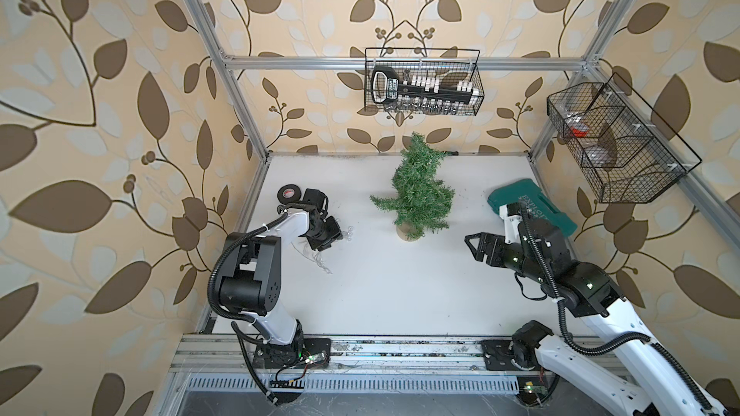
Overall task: Remove string lights from the small christmas tree
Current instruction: Adjust the light string at the center of the board.
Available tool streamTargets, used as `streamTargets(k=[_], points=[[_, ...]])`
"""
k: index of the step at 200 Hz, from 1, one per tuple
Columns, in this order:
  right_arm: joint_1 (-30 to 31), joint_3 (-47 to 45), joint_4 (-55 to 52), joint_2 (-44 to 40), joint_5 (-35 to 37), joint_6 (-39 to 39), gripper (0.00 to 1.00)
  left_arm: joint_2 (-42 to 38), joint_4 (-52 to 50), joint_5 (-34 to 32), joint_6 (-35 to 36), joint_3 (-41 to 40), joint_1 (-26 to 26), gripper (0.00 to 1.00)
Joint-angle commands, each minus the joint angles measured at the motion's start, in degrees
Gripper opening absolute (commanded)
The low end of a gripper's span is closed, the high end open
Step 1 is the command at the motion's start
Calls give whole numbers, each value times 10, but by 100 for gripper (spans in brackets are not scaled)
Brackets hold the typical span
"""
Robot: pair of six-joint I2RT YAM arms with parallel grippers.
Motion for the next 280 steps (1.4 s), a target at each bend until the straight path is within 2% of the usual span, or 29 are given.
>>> streamTargets(k=[1, 15, 18, 31, 36, 39, 43, 50, 79, 118, 141, 159, 191, 228, 280], points=[[-27, 34, -8, 16, 30, -27, 100, -73, -61, 7, 34, 27, 2, 50], [-65, 57, -6, 33, 26, -44, 100, -128, -84, 20, 38, 31, 1, 51], [-76, 62, -5, 37, 22, -48, 100, -139, -87, 24, 40, 33, 0, 57], [-131, 86, 4, 58, -8, -62, 100, -187, -105, 32, 44, 32, -4, 65], [-156, 94, 11, 66, -27, -70, 100, -207, -110, 34, 46, 30, -6, 78], [-172, 99, 16, 72, -42, -73, 100, -218, -113, 35, 48, 28, -7, 95], [-194, 105, 20, 82, -61, -76, 100, -233, -117, 35, 50, 25, -7, 99], [-221, 117, 28, 99, -81, -78, 100, -260, -125, 30, 51, 19, -8, 99], [-223, 167, 59, 165, -20, -102, 100, -340, -169, 3, 45, 3, -9, 99], [-223, 192, 105, 228, 126, -123, 100, -389, -204, -32, -19, -26, -11, 99], [-223, 115, 208, 220, 162, -168, 100, -411, -199, -30, -44, -54, -11, 99], [-223, 15, 318, 187, 189, -195, 100, -414, -195, -19, -58, -72, -11, 99], [-224, -173, 550, 129, 189, -238, 100, -425, -179, 6, -78, -103, -16, 99], [-225, -196, 552, 210, 181, -247, 100, -435, -192, -1, -76, -118, -33, 99], [-225, -262, 660, 269, 175, -248, 100, -436, -204, -6, -68, -125, -48, 99]])
